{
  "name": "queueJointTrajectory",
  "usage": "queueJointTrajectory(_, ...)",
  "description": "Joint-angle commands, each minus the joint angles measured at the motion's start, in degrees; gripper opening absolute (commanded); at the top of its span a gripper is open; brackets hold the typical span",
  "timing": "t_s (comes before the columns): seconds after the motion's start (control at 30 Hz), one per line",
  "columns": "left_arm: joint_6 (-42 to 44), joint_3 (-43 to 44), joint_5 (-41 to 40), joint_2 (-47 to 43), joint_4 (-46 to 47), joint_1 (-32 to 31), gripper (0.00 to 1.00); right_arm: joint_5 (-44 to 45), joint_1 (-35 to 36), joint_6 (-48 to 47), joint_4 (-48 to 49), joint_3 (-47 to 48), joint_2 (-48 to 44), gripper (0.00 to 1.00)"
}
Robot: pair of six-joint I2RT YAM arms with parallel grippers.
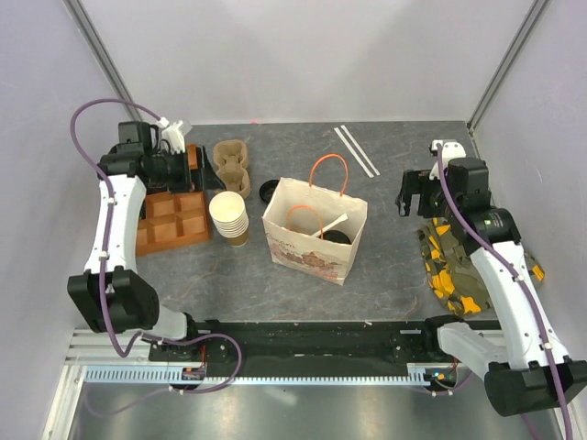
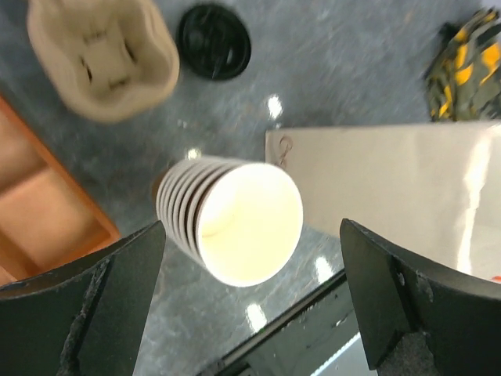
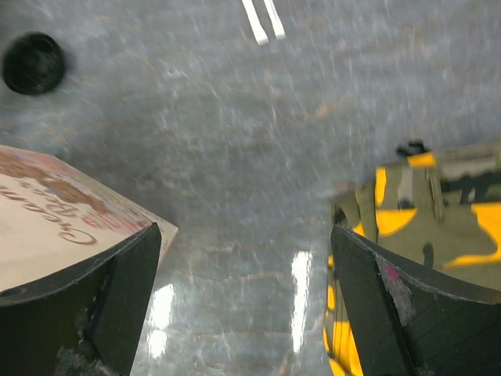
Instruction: Pack the takeout coffee
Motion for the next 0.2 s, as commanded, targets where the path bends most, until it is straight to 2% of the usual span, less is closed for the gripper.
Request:
queueJointTrajectory(0.0,4.46,-3.48,-3.16,-4.59,1.79,0.03,1.00,-0.92,-2.55,2.43,0.52,-1.05,-1.62,0.98)
queueJointTrajectory(0.17,4.64,-1.21,-4.49,-4.60,2.24,0.20,1.00,-2.24,-3.08,2.35,1.83,2.11,1.45,0.98)
